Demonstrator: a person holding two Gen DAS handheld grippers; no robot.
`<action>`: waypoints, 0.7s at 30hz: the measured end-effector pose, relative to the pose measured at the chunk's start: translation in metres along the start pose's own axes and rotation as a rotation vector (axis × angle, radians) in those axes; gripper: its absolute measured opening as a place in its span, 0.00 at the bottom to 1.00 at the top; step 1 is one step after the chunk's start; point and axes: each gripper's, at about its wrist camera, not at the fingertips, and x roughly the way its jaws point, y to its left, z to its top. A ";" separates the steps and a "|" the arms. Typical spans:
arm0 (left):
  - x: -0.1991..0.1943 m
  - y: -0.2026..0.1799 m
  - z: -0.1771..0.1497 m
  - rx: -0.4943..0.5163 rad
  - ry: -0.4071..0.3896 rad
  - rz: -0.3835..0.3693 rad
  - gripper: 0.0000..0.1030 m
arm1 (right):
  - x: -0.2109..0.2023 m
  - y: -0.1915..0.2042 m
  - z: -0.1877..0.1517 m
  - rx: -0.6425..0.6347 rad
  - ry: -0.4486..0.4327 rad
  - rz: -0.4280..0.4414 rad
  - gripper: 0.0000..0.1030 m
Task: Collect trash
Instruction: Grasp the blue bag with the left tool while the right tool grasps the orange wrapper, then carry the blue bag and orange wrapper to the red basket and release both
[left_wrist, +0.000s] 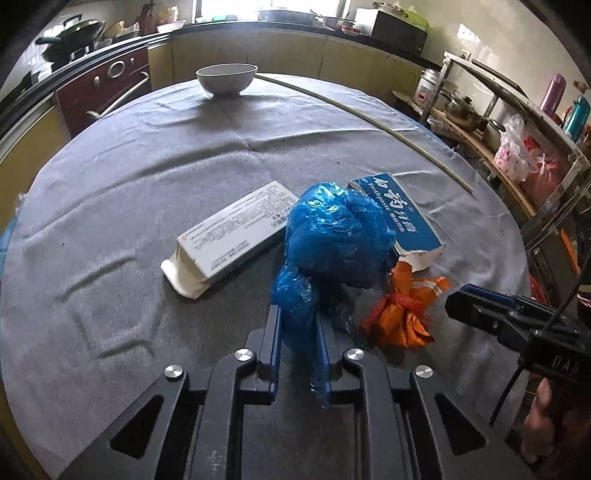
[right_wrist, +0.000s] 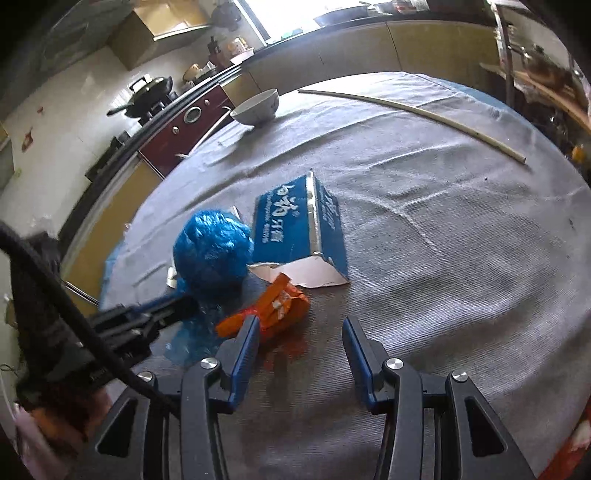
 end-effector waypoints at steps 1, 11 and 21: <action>-0.004 0.002 -0.004 -0.007 -0.003 0.004 0.15 | 0.000 0.001 0.001 0.004 0.003 0.008 0.49; -0.046 0.017 -0.065 -0.093 0.005 0.024 0.14 | 0.026 0.019 0.003 0.054 0.093 0.034 0.49; -0.080 0.010 -0.103 -0.087 0.017 -0.065 0.28 | 0.054 0.056 0.010 -0.135 0.096 -0.073 0.42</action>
